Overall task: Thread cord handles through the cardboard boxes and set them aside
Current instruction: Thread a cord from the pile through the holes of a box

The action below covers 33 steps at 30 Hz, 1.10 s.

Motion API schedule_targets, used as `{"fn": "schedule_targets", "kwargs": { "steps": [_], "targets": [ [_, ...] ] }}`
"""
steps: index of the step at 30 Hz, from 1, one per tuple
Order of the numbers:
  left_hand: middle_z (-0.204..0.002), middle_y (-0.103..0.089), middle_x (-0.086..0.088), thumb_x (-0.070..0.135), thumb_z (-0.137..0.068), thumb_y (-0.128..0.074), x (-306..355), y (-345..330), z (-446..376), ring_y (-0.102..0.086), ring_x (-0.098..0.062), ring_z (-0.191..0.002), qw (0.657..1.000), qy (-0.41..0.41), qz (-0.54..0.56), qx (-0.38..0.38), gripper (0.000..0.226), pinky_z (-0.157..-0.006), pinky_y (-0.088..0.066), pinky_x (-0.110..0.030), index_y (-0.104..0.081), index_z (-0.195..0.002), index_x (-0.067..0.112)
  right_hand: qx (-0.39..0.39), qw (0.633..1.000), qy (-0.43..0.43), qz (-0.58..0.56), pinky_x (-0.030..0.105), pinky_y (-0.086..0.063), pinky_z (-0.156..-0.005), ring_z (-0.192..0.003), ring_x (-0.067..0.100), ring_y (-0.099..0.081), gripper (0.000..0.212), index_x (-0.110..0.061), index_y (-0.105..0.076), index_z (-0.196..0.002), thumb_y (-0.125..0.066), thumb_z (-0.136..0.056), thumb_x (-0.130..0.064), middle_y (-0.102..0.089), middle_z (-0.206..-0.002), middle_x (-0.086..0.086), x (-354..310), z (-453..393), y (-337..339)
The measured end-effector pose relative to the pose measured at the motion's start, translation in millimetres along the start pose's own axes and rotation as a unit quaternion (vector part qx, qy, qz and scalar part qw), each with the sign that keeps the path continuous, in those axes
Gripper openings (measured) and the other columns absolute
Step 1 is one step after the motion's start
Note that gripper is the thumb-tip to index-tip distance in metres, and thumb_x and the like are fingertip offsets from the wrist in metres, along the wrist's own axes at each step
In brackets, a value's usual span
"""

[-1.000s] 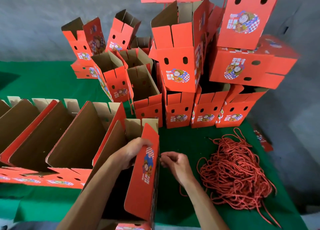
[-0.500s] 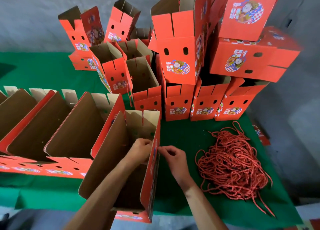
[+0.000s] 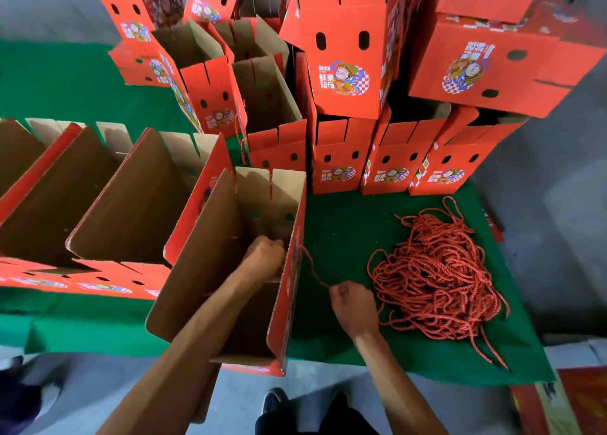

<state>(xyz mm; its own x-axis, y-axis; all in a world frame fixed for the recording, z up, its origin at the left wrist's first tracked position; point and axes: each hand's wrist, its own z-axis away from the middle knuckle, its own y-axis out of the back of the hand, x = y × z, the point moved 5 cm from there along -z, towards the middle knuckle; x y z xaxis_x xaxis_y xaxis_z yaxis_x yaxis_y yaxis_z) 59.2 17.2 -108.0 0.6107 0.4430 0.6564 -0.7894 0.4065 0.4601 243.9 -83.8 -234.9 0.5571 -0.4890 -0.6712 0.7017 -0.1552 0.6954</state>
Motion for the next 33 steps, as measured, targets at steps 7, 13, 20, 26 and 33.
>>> {"fn": "schedule_targets", "kwargs": {
  "steps": [7,13,20,26,33],
  "targets": [
    [-0.13,-0.065,-0.009,0.075,-0.097,-0.029,1,25,29,-0.066,-0.026,-0.113,0.99,-0.006,0.131,-0.058,0.076,-0.082,-0.06,-0.044,-0.054,-0.138,0.016,0.002,0.981,0.016,0.191,0.036,-0.051,-0.087,-0.109,0.025,-0.062,0.028,-0.016,-0.061,-0.117,-0.064,-0.098,-0.036,-0.062,-0.117,0.005,3,-3,-25],
    [-0.114,-0.076,0.004,0.065,-0.097,-0.052,11,27,89,-0.075,-0.016,-0.103,0.965,-0.071,0.046,-0.247,0.04,-0.078,-0.064,-0.036,-0.069,-0.118,0.034,-0.014,0.965,0.063,0.254,0.039,-0.05,-0.088,-0.109,0.031,-0.063,0.025,-0.011,-0.066,-0.114,-0.048,-0.098,-0.019,-0.066,-0.115,0.011,-12,-19,-33],
    [-0.108,-0.077,-0.009,0.016,-0.102,-0.053,17,34,74,-0.077,-0.024,-0.094,0.976,-0.044,-0.075,-0.2,0.021,-0.086,-0.063,-0.047,-0.062,-0.121,0.015,-0.11,0.933,0.191,0.284,0.04,-0.046,-0.091,-0.113,0.031,-0.057,0.03,-0.012,-0.062,-0.114,-0.054,-0.09,-0.028,-0.061,-0.118,0.01,-5,-12,-39],
    [-0.099,-0.078,0.003,0.027,-0.103,-0.055,20,41,52,-0.077,-0.02,-0.092,0.987,-0.067,-0.053,-0.132,0.013,-0.08,-0.062,-0.037,-0.065,-0.112,0.026,-0.13,0.947,0.2,0.217,0.036,-0.046,-0.095,-0.114,0.027,-0.058,0.023,-0.016,-0.069,-0.114,-0.055,-0.102,-0.03,-0.06,-0.121,0.005,0,-1,-48],
    [-0.107,-0.078,-0.001,0.054,-0.1,-0.054,2,46,52,-0.075,-0.024,-0.099,0.987,0.032,0.01,-0.158,0.036,-0.088,-0.053,-0.041,-0.06,-0.123,0.027,-0.093,0.955,0.213,0.184,0.034,-0.039,-0.101,-0.114,0.027,-0.056,0.027,-0.01,-0.065,-0.117,-0.043,-0.106,-0.022,-0.063,-0.117,0.009,-6,6,-46]
  ]
}}
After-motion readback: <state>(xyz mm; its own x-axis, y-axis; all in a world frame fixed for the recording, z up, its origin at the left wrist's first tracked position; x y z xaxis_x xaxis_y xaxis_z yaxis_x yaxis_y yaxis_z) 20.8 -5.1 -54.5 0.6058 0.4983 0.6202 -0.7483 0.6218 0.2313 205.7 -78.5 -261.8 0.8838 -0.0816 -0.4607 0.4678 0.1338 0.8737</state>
